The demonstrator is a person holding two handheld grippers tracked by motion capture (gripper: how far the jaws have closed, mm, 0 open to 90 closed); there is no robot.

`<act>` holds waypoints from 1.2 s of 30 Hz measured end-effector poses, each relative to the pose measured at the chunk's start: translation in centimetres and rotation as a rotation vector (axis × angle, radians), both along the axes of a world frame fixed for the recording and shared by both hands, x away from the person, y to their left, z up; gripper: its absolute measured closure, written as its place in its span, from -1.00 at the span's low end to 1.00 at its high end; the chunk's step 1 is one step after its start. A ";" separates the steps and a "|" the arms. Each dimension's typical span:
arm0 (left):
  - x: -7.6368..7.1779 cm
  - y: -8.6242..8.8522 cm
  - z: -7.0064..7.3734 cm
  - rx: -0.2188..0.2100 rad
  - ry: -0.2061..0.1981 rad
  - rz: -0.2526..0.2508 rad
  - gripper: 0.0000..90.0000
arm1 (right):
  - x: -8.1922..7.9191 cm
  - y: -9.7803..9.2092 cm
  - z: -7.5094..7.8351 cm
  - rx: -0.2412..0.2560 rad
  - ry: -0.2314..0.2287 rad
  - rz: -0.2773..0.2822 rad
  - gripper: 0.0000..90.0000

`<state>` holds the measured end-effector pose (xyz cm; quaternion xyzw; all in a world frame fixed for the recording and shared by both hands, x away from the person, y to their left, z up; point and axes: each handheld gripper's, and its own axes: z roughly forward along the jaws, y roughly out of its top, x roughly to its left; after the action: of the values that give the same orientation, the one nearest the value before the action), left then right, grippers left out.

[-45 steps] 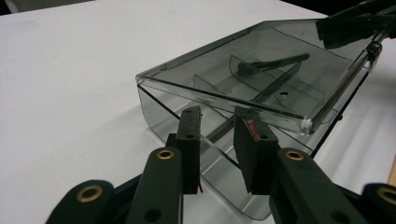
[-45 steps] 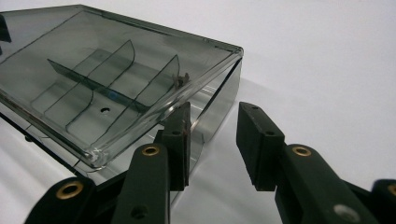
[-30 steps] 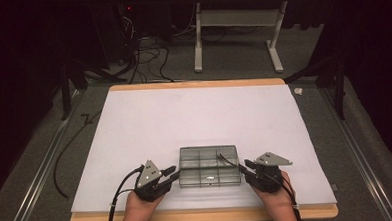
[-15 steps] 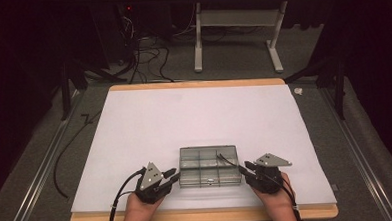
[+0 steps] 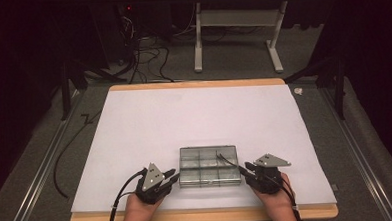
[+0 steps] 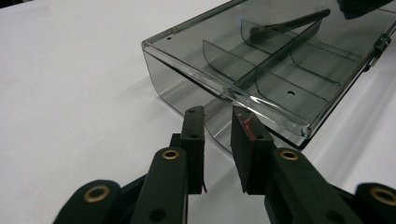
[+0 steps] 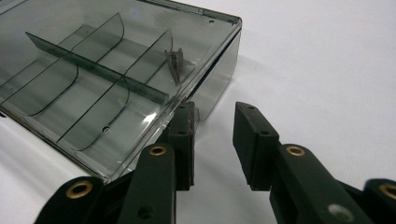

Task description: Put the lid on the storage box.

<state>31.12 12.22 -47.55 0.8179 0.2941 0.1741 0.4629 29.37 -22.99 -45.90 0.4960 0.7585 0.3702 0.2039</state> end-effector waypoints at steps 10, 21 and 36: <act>0.2 0.1 -0.3 0.012 0.012 0.000 0.63 | 0.1 -0.2 -0.2 0.005 0.008 0.001 0.53; 1.0 1.2 -0.5 0.012 0.030 0.028 0.57 | 0.4 -0.5 -0.3 0.001 0.022 0.003 0.47; 4.9 8.9 -0.2 -0.011 0.071 0.276 0.33 | 1.2 -6.2 -0.1 0.063 -0.016 -0.152 0.25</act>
<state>36.00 21.15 -47.76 0.7727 0.4207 0.2056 0.4287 30.56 -29.14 -46.01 0.5554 0.7049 0.3812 0.2220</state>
